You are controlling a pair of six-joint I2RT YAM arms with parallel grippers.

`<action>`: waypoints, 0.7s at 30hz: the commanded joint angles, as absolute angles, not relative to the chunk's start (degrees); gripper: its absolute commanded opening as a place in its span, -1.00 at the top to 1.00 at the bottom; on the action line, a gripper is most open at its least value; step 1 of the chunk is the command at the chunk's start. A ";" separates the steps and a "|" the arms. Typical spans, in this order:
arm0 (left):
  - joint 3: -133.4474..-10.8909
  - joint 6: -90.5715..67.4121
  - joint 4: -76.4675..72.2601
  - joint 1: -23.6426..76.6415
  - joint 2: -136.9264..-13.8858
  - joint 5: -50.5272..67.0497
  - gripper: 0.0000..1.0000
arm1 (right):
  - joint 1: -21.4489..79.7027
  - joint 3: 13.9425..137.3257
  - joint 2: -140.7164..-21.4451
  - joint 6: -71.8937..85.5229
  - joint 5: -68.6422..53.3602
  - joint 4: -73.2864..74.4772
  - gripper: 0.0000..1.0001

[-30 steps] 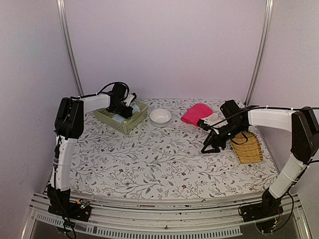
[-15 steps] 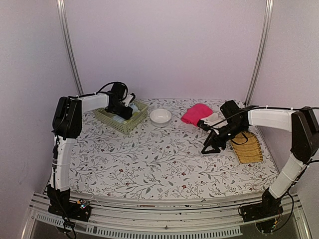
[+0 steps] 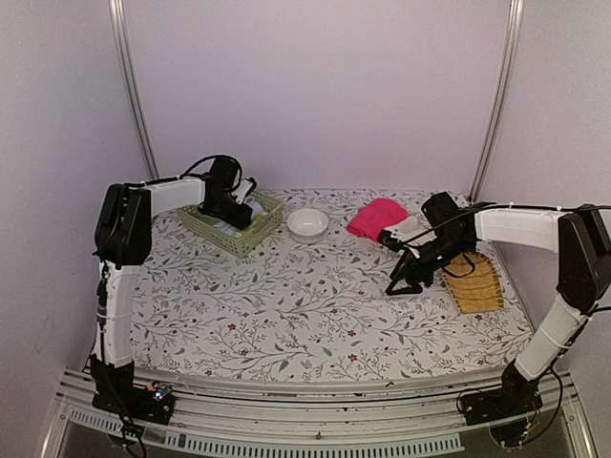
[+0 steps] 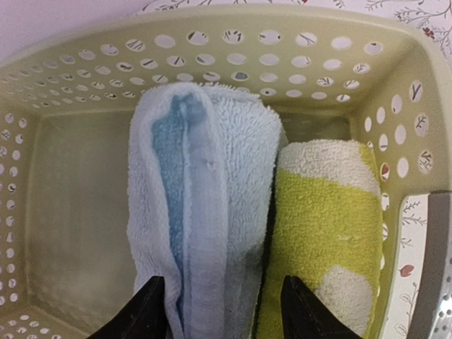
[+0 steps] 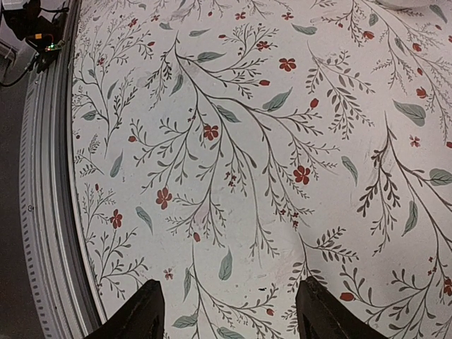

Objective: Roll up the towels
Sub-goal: Place the towel in the bin, then adjust the towel in the bin.

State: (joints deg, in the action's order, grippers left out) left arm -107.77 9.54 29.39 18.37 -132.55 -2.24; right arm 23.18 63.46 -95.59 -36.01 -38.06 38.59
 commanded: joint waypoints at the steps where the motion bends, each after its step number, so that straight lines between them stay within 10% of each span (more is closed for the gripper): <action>1: -107.20 9.43 30.23 18.79 -130.38 -2.93 -0.15 | 22.98 64.24 -95.54 -36.65 -38.30 39.37 -0.33; 21: -107.46 8.84 28.72 18.66 -125.36 -0.83 -0.30 | 22.98 64.50 -95.64 -37.26 -38.61 40.12 -0.33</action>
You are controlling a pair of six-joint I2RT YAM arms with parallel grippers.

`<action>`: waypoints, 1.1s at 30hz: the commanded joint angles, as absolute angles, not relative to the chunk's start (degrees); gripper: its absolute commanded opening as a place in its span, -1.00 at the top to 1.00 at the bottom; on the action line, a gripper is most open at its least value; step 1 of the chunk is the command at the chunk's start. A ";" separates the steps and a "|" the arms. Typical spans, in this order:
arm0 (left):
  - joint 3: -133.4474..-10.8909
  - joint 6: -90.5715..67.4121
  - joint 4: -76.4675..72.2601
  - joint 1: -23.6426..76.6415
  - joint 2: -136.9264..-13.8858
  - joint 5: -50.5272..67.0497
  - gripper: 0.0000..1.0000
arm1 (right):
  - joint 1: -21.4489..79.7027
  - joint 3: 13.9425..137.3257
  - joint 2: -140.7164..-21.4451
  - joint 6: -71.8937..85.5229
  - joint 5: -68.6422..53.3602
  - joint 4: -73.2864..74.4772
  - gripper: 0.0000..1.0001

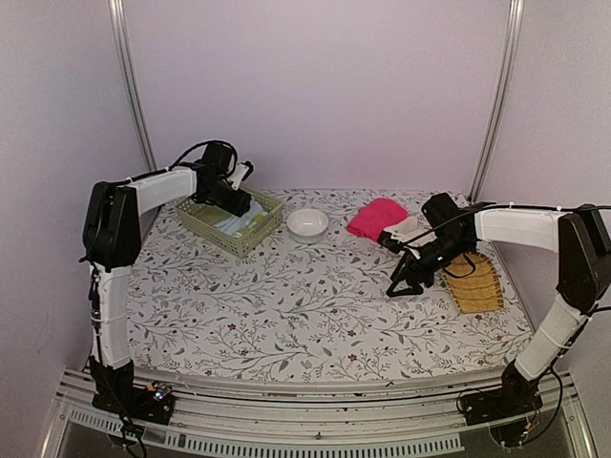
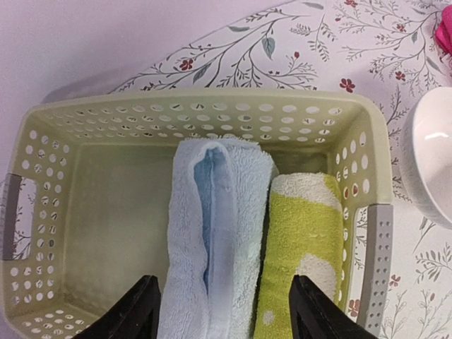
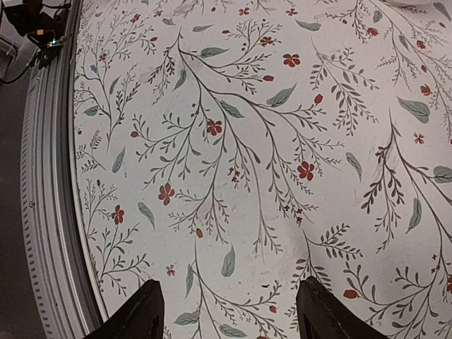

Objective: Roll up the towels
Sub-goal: Adjust the towel in the bin.

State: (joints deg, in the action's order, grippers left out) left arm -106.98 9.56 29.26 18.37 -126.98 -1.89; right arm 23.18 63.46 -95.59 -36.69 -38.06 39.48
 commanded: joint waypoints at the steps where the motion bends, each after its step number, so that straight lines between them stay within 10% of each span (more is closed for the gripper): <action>1: -107.09 8.36 27.79 18.54 -124.96 -0.95 -0.29 | 23.00 64.41 -95.63 -37.27 -38.54 40.16 -0.34; 5: -106.53 4.02 23.39 17.02 -123.97 -0.91 -0.04 | 22.97 64.42 -95.62 -37.27 -38.33 40.14 -0.34; 10: -111.18 -0.23 23.38 15.44 -128.35 -0.02 0.98 | 22.95 64.42 -95.78 -37.27 -37.98 40.08 -0.33; 33: -112.44 -2.63 23.29 17.96 -133.18 -0.25 0.92 | 22.87 66.23 -93.62 -36.33 -36.60 40.12 -0.34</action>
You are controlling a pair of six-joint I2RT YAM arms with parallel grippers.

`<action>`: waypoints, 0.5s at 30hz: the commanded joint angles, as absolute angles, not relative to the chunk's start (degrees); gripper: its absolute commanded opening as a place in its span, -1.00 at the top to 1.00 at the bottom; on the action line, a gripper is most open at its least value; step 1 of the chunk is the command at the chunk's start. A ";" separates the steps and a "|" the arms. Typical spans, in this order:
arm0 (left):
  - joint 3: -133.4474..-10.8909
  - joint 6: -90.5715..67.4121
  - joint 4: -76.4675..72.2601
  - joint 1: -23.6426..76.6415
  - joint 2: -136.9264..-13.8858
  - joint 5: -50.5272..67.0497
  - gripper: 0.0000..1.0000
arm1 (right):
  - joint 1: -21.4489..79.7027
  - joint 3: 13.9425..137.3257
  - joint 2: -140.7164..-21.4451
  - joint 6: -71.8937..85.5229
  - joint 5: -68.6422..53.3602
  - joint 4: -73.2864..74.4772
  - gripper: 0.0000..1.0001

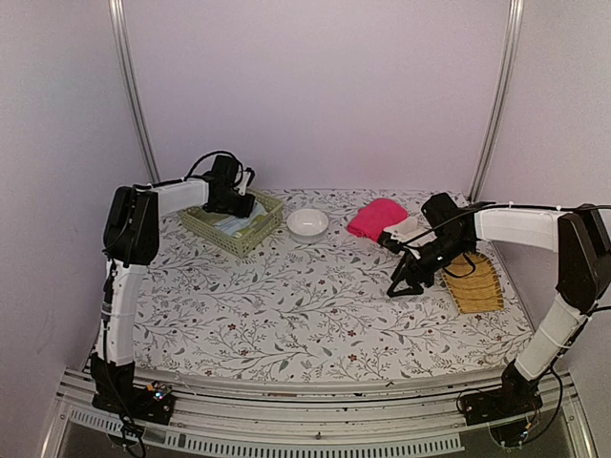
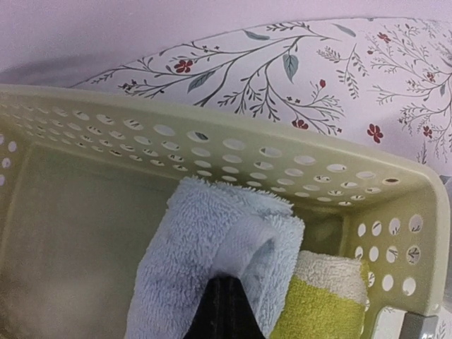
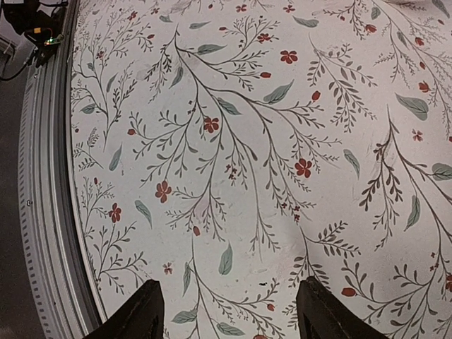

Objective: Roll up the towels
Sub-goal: Adjust the towel in the bin, then reset both arms

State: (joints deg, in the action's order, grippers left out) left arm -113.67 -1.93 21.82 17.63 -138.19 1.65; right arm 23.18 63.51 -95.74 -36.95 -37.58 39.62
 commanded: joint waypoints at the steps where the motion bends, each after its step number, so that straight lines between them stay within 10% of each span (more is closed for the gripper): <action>1: -112.43 -2.69 23.64 17.93 -131.83 -0.60 0.78 | 22.68 67.30 -92.89 -35.91 -36.19 40.18 -0.34; 8: -107.45 -2.99 24.84 18.04 -118.90 -1.67 -0.17 | 18.20 77.94 -89.08 -31.32 -28.90 40.00 -0.36; 10: -104.12 -2.99 24.27 18.10 -113.88 -0.55 -0.90 | 14.95 81.47 -88.36 -27.81 -28.25 38.85 -0.42; 15: -96.35 -3.61 22.82 17.96 -101.59 3.38 -0.97 | 5.91 87.55 -86.37 -18.72 -31.58 34.33 -0.95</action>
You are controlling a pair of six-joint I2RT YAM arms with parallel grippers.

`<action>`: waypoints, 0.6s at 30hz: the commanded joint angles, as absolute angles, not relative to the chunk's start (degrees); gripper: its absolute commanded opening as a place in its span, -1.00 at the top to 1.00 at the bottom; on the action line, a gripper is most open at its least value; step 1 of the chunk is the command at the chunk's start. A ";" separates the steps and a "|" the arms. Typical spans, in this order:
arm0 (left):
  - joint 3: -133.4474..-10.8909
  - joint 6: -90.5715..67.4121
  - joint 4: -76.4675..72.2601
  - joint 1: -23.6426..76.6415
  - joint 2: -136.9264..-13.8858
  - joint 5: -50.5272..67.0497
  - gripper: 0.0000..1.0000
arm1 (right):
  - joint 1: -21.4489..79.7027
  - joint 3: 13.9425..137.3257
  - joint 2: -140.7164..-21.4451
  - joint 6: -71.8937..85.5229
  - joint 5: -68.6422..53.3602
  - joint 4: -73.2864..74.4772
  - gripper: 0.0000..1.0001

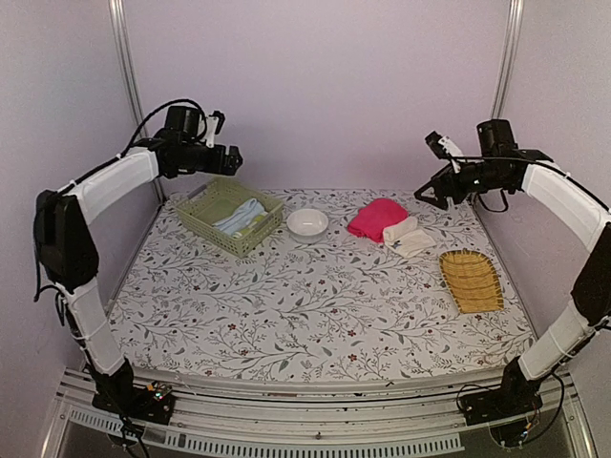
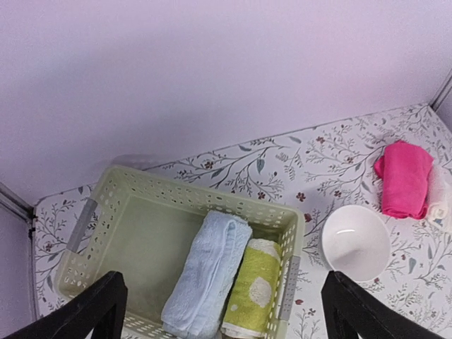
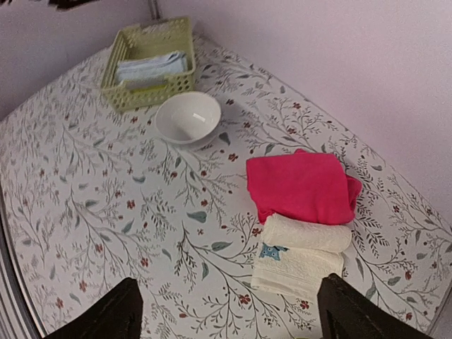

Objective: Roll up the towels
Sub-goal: Reset both arms

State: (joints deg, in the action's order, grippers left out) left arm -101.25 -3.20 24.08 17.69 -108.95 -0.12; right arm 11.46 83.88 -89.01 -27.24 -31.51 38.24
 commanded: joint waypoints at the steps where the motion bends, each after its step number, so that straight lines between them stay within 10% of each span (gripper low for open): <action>1: -95.08 -3.71 22.79 17.93 -99.34 4.25 -0.97 | 4.46 88.14 -85.99 -17.69 -32.05 33.28 -0.99; 18: -68.49 0.43 9.41 18.03 -68.08 6.29 -0.97 | 1.77 77.33 -74.85 2.83 -18.58 14.76 -0.98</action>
State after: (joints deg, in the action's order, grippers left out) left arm -72.77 -1.23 14.72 17.80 -70.76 6.98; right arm 1.65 79.99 -75.92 -1.96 -22.04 19.29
